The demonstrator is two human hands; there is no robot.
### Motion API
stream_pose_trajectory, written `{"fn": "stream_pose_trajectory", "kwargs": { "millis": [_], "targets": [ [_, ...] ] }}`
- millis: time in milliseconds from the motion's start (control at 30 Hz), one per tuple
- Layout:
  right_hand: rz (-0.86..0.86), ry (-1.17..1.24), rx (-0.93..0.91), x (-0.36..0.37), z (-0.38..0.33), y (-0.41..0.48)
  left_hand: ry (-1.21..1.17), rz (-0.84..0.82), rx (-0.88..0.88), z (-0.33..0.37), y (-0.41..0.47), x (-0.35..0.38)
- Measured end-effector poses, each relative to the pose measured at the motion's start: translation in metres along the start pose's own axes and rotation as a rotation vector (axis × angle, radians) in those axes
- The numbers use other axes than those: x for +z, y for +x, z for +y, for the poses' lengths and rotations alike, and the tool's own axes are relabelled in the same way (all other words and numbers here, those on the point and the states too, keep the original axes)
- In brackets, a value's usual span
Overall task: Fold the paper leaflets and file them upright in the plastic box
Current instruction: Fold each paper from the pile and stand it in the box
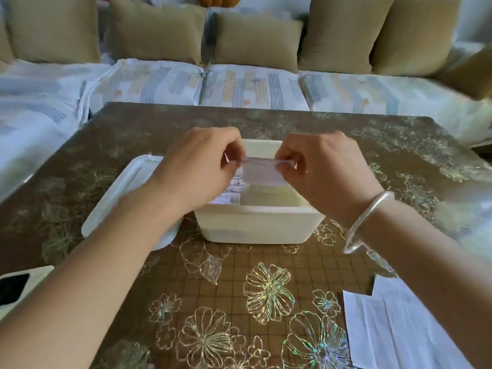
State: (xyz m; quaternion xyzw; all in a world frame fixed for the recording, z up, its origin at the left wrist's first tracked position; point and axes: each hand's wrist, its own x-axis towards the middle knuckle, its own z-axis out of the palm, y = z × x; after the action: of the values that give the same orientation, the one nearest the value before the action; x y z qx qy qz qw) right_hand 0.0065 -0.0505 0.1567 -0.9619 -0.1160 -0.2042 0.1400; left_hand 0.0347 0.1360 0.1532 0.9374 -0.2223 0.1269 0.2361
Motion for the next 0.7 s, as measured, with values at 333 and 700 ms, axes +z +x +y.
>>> {"fn": "stream_pose_trajectory", "kwargs": {
  "millis": [333,700],
  "targets": [
    [-0.373,-0.269,0.144,0.057,0.034,0.054,0.238,-0.448,-0.102,-0.021,0.047,0.062],
    [-0.473,-0.310,0.034,0.090,0.013,0.067,0.243,-0.482,-0.125,-0.027,0.053,0.064]
  ]
}}
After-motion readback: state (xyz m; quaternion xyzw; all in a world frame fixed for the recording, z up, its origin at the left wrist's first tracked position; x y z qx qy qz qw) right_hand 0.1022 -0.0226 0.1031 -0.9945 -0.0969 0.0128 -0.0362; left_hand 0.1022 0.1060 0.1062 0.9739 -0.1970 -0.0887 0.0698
